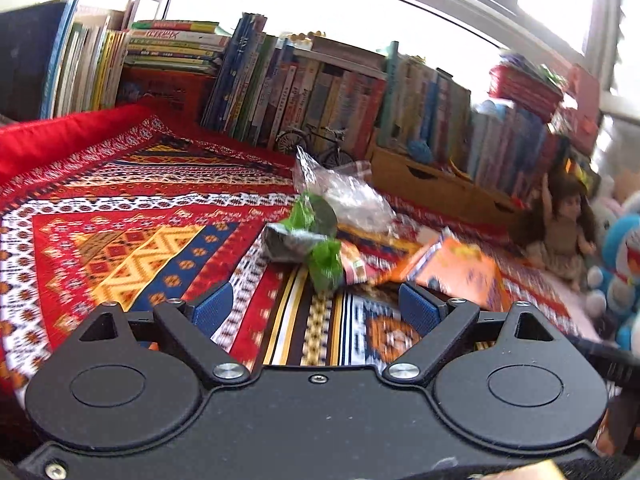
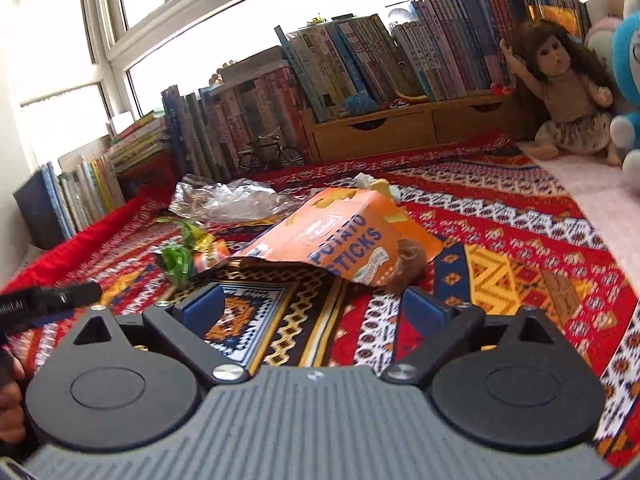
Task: Collect trash
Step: 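Grasp the green-white wrapper with the left tool while the right tool grasps the potato sticks bag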
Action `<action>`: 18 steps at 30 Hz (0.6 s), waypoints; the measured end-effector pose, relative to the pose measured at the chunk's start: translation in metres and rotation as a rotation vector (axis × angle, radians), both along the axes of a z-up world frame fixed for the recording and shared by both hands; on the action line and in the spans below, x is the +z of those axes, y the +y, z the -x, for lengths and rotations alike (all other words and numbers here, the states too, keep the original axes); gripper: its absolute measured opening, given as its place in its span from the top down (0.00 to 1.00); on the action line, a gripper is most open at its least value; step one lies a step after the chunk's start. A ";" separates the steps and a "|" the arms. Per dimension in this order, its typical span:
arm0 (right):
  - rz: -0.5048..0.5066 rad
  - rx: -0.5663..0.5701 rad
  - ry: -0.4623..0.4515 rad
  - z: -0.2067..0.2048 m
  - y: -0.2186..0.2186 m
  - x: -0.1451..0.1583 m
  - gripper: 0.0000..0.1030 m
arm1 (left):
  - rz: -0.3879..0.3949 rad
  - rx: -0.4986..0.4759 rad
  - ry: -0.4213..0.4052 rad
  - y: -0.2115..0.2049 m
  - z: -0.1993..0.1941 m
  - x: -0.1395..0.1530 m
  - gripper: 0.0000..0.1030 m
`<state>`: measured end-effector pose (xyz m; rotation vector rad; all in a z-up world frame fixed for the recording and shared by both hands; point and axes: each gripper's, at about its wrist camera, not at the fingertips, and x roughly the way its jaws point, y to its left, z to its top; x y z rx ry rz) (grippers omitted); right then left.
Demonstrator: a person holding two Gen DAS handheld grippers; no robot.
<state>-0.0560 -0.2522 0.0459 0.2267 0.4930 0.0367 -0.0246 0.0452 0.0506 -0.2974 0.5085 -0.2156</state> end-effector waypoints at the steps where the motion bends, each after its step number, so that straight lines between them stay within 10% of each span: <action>1: 0.075 -0.004 -0.002 -0.005 0.005 -0.001 0.03 | 0.024 0.011 0.010 0.001 -0.011 -0.001 0.17; 8: 0.579 0.131 0.006 -0.032 0.055 -0.008 0.03 | 0.212 0.081 0.130 0.005 -0.090 -0.025 0.31; 18: 0.664 0.181 0.065 -0.084 0.073 -0.030 0.08 | 0.119 0.187 0.202 -0.015 -0.135 -0.050 0.42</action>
